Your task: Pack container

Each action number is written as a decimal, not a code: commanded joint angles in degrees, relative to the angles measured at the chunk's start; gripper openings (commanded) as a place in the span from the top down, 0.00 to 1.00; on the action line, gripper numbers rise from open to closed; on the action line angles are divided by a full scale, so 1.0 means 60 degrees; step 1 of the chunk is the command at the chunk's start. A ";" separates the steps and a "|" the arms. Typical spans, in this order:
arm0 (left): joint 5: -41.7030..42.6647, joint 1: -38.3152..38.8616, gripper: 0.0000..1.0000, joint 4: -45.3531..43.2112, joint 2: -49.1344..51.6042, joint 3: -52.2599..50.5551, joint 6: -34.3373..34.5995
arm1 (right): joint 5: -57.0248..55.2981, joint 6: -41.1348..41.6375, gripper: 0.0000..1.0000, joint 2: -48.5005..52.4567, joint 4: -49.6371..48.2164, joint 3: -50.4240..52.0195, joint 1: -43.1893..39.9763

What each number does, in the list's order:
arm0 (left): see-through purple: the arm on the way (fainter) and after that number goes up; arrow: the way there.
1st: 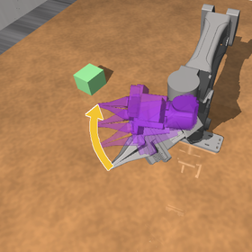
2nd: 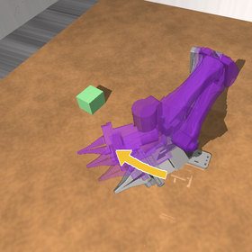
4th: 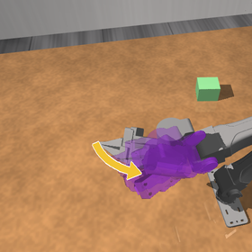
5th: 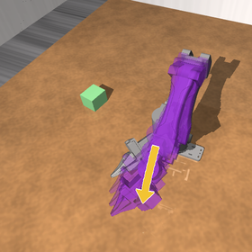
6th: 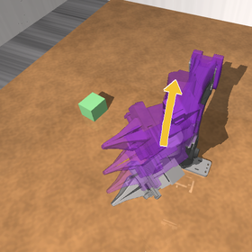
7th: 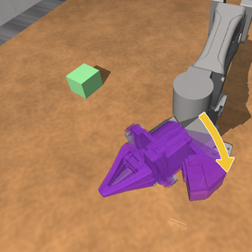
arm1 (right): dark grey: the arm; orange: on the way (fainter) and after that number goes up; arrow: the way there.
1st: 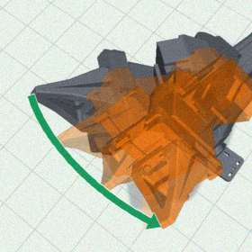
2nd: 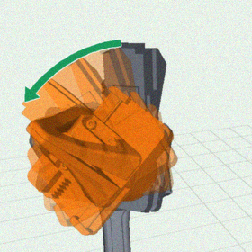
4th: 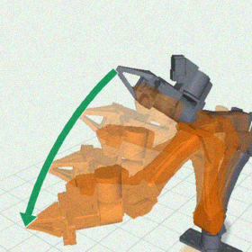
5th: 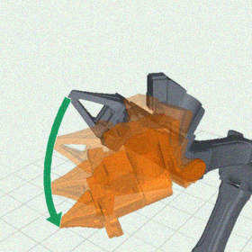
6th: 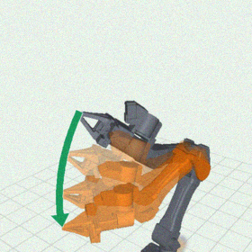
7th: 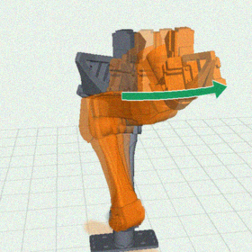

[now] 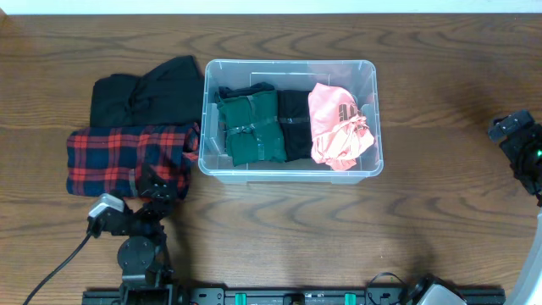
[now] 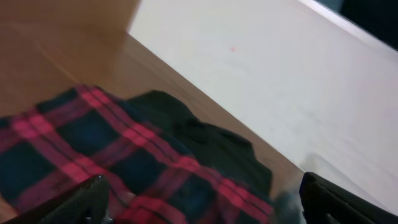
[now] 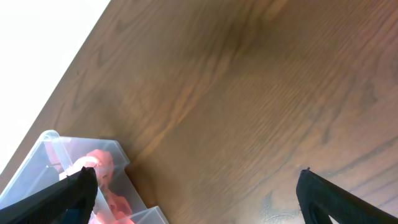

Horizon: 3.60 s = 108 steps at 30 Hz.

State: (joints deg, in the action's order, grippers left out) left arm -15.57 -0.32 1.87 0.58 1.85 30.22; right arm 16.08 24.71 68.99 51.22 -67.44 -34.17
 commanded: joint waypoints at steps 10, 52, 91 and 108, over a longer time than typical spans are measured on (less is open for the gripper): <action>0.0863 -0.0044 0.02 0.6331 0.3395 0.5701 0.0277 | 0.0069 -0.0197 0.01 0.0025 0.0007 0.0000 -0.0062; 0.9311 -0.9770 0.02 0.5952 1.6932 0.9734 -0.2433 | 0.0069 -0.0197 0.01 0.0025 0.0007 0.0000 -0.0062; 1.1016 -0.7289 0.94 0.9347 1.0098 1.2080 -0.0692 | 0.0069 -0.0197 0.01 0.0025 0.0007 0.0000 -0.0062; 0.7136 -0.0113 0.94 0.3548 0.7992 1.2091 0.5781 | 0.0069 -0.0197 0.01 0.0025 0.0007 0.0000 -0.0062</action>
State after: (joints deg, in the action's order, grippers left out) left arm 38.70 -7.51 26.57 47.07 73.95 58.94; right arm 16.25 24.45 68.99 51.27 -67.40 -34.17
